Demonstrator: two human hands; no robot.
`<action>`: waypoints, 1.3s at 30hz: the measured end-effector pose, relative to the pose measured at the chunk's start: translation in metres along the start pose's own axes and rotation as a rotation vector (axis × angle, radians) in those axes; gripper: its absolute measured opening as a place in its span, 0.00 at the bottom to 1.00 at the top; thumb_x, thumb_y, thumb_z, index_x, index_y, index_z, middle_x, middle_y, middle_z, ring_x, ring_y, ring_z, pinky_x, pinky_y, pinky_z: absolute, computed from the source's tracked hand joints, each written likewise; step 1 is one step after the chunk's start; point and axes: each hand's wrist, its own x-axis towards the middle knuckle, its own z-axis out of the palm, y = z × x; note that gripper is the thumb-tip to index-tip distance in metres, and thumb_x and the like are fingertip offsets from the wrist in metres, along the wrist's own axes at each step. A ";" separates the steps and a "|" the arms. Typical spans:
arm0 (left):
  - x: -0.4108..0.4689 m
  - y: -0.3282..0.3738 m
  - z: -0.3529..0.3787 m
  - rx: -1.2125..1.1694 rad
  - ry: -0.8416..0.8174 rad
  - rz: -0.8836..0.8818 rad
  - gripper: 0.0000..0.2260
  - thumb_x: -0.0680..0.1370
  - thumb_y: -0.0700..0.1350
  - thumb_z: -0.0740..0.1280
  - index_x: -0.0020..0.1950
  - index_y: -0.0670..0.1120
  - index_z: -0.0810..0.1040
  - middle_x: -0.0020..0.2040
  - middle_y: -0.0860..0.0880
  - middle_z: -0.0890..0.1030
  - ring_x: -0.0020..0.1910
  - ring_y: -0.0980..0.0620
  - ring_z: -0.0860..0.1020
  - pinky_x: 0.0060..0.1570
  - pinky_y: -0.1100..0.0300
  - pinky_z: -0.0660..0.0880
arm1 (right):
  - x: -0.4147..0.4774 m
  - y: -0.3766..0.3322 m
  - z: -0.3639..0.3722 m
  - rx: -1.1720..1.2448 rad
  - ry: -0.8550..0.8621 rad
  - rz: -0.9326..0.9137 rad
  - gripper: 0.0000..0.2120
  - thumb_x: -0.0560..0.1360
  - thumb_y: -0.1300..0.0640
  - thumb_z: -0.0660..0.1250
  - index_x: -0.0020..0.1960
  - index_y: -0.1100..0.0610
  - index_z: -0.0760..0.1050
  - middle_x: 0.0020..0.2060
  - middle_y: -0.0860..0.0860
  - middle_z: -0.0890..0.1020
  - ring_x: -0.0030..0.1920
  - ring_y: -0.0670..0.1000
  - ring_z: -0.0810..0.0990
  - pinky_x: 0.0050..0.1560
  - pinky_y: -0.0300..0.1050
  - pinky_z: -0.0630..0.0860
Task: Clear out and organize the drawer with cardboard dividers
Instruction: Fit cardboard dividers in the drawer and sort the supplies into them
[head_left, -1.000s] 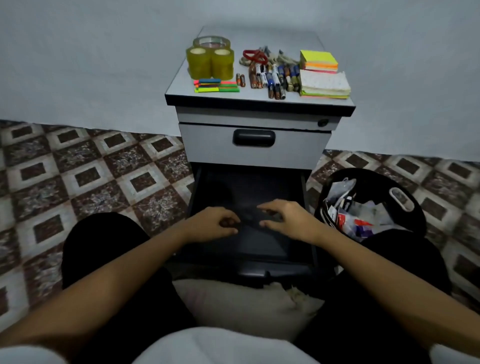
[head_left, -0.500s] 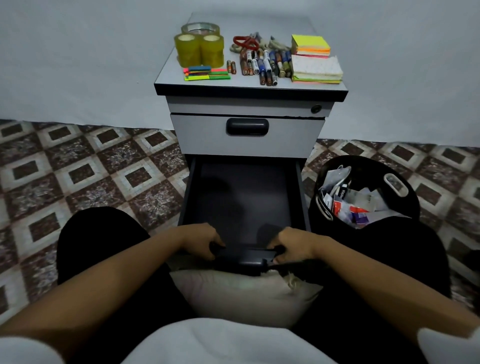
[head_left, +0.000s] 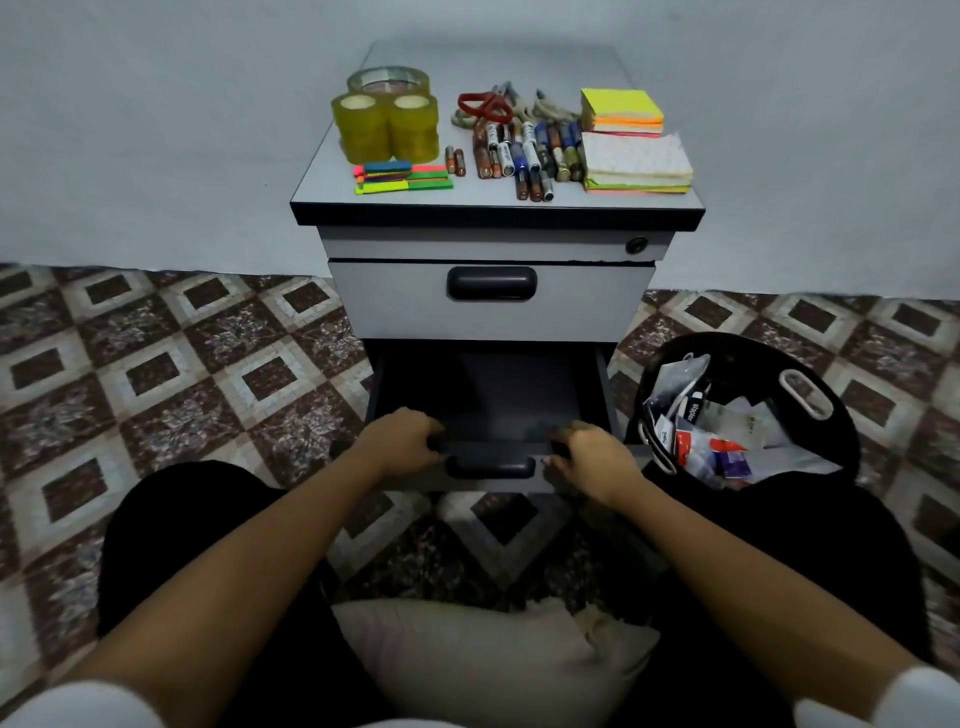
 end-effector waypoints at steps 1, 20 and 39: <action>0.003 -0.002 0.003 -0.012 0.084 -0.082 0.20 0.74 0.55 0.65 0.63 0.45 0.76 0.58 0.44 0.78 0.58 0.43 0.76 0.55 0.51 0.74 | 0.006 -0.001 0.001 -0.012 0.091 0.055 0.19 0.77 0.49 0.63 0.65 0.55 0.73 0.58 0.57 0.76 0.58 0.60 0.75 0.56 0.50 0.73; 0.094 -0.011 -0.008 -0.907 0.375 -0.998 0.60 0.65 0.64 0.73 0.75 0.38 0.34 0.77 0.41 0.37 0.76 0.44 0.39 0.74 0.44 0.47 | 0.106 -0.011 -0.016 0.958 0.344 0.750 0.53 0.72 0.48 0.70 0.74 0.67 0.33 0.76 0.58 0.41 0.76 0.55 0.44 0.73 0.46 0.48; 0.092 0.028 -0.060 -1.730 0.287 -0.712 0.06 0.79 0.44 0.60 0.46 0.44 0.74 0.45 0.46 0.76 0.46 0.48 0.74 0.50 0.53 0.70 | 0.107 -0.029 -0.074 1.511 0.304 0.591 0.08 0.78 0.58 0.61 0.41 0.56 0.76 0.37 0.53 0.79 0.42 0.51 0.78 0.42 0.46 0.74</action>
